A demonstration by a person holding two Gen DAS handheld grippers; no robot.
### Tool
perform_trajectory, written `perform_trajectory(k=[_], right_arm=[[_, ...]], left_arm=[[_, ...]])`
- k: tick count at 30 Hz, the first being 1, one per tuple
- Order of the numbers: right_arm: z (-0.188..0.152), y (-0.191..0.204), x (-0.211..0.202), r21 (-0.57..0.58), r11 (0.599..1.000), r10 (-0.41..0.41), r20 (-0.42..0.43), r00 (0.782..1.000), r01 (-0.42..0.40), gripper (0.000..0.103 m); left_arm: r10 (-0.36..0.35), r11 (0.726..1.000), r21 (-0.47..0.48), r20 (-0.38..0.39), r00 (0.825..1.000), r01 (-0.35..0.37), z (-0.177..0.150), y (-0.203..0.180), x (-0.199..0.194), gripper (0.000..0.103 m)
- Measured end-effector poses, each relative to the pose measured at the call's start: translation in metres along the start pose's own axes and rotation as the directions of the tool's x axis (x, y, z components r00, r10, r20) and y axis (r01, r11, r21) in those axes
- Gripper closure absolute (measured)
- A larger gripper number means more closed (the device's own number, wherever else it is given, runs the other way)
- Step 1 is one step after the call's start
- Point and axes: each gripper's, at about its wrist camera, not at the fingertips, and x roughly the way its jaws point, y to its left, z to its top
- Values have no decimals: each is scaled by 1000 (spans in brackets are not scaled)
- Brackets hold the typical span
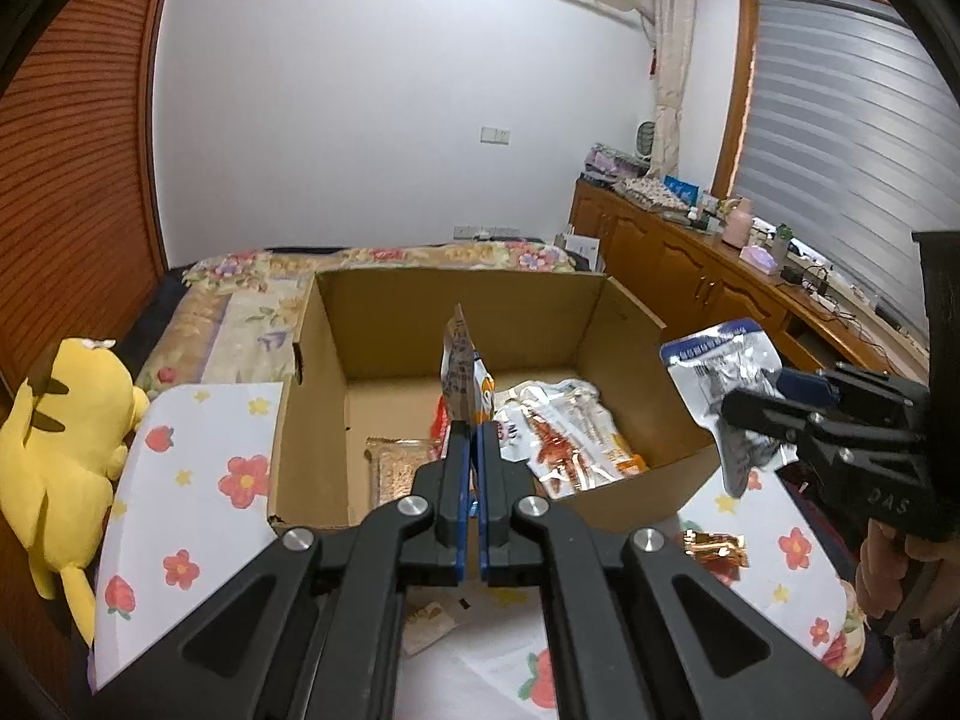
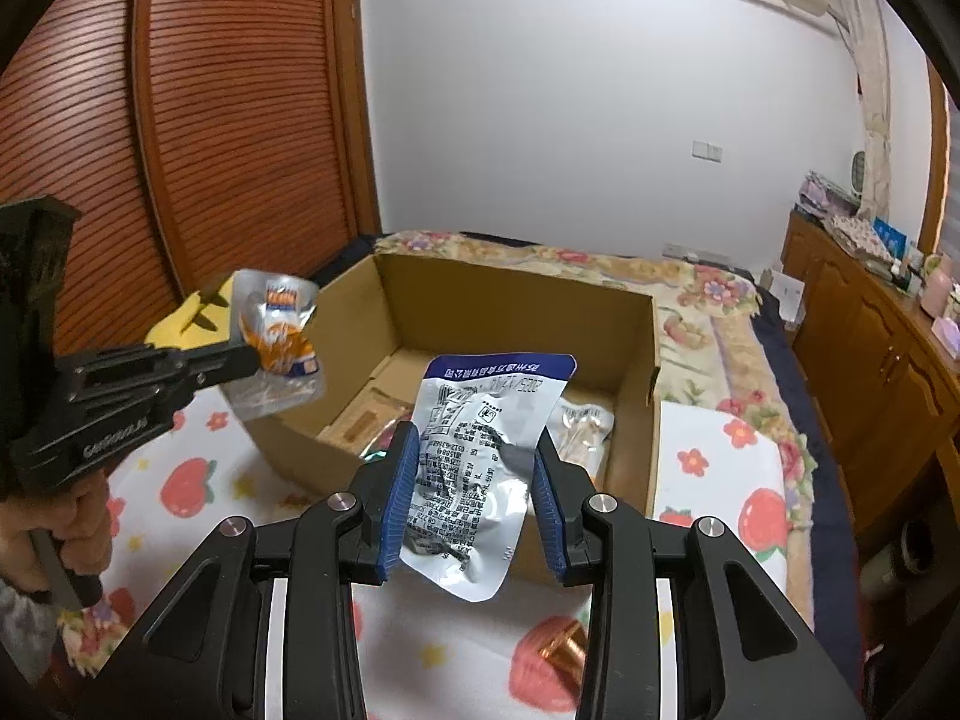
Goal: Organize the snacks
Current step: 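Lift both packets and carry them over the box with both tools, then open both tools to drop the packets into the box and withdraw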
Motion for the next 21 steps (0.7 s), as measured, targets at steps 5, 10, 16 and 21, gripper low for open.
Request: perform_trajectory(k=[5, 10, 16, 21], right_arm=[[7, 4, 25, -7, 1000, -29, -36, 999, 29, 68], [6, 6, 37, -2, 999, -40, -58, 998, 40, 68], [9, -1, 47, 34, 998, -41, -73, 996, 44, 68], [11, -13, 56, 90, 995, -29, -94, 995, 38, 72]], left_arm=[[0, 1000, -8, -18, 1000, 0, -1, 9, 10, 103], [-4, 1000, -16, -20, 1000, 4, -1, 10, 10, 103], [1, 1000, -17, -18, 1000, -1, -1, 10, 12, 103], [17, 1000, -7, -26, 1000, -17, -5, 9, 14, 93]])
